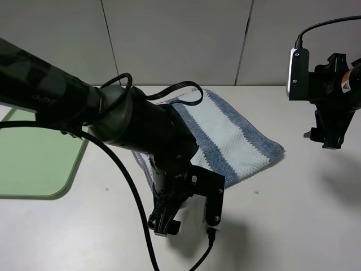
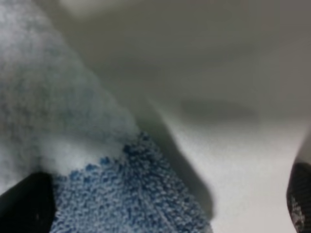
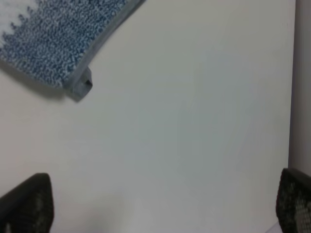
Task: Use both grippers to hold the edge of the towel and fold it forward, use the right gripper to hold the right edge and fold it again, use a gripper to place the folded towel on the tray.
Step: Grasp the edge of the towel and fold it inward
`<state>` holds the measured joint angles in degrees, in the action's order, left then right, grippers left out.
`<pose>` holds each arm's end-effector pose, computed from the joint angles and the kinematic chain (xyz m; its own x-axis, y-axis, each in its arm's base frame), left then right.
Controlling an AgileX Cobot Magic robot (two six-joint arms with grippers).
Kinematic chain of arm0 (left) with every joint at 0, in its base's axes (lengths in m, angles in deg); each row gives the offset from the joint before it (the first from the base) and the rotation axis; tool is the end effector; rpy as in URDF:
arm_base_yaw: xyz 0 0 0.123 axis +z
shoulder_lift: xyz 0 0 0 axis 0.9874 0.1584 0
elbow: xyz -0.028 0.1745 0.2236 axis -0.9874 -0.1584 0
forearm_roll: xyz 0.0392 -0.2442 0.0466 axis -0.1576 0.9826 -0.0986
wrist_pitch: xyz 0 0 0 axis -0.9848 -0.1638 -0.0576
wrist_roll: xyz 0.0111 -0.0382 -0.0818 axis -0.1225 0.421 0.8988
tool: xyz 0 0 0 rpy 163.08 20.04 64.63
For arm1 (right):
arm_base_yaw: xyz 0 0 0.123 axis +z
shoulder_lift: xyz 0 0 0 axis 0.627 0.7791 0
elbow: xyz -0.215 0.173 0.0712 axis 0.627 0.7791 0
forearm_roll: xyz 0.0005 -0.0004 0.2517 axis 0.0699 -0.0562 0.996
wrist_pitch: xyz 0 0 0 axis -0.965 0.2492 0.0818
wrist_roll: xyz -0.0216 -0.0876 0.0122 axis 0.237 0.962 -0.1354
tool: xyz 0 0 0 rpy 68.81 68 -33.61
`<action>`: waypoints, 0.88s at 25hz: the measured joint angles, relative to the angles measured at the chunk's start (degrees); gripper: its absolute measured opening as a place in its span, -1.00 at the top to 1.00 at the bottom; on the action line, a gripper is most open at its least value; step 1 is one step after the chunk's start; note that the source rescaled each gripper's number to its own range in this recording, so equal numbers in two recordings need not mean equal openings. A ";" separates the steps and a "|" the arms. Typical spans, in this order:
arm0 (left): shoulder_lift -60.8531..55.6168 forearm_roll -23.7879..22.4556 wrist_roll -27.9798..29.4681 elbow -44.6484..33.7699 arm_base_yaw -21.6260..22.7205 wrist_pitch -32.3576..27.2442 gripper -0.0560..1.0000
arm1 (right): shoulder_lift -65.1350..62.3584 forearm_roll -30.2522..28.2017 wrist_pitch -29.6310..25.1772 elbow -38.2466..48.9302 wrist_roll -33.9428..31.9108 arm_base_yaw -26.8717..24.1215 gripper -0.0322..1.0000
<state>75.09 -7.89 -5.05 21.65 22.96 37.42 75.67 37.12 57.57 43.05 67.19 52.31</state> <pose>0.2052 -0.3097 0.0914 0.2293 0.9720 -0.0515 0.9561 -0.2150 0.1992 0.2702 0.0475 0.2142 -0.1715 -0.9821 -0.0777 -0.7763 0.1833 -0.6032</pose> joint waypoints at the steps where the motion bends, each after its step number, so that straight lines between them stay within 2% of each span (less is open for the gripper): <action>1: 0.00 -0.52 0.91 0.00 0.00 0.00 -0.87 | 0.00 0.00 0.00 0.00 0.00 0.00 -1.00; 9: 0.00 -5.28 7.05 0.07 0.00 -0.11 -0.49 | 0.00 0.00 0.36 0.00 0.00 0.00 -1.00; 19: 0.08 -5.60 12.47 0.07 0.00 0.00 0.09 | 0.12 0.00 1.10 0.00 1.42 0.00 -1.00; 22: 0.08 -5.67 13.93 0.07 0.00 0.00 0.36 | 1.77 0.00 1.27 0.00 2.59 0.00 -1.00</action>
<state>75.17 -13.56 8.89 21.71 22.96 37.42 77.44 37.12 58.84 43.05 69.78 52.31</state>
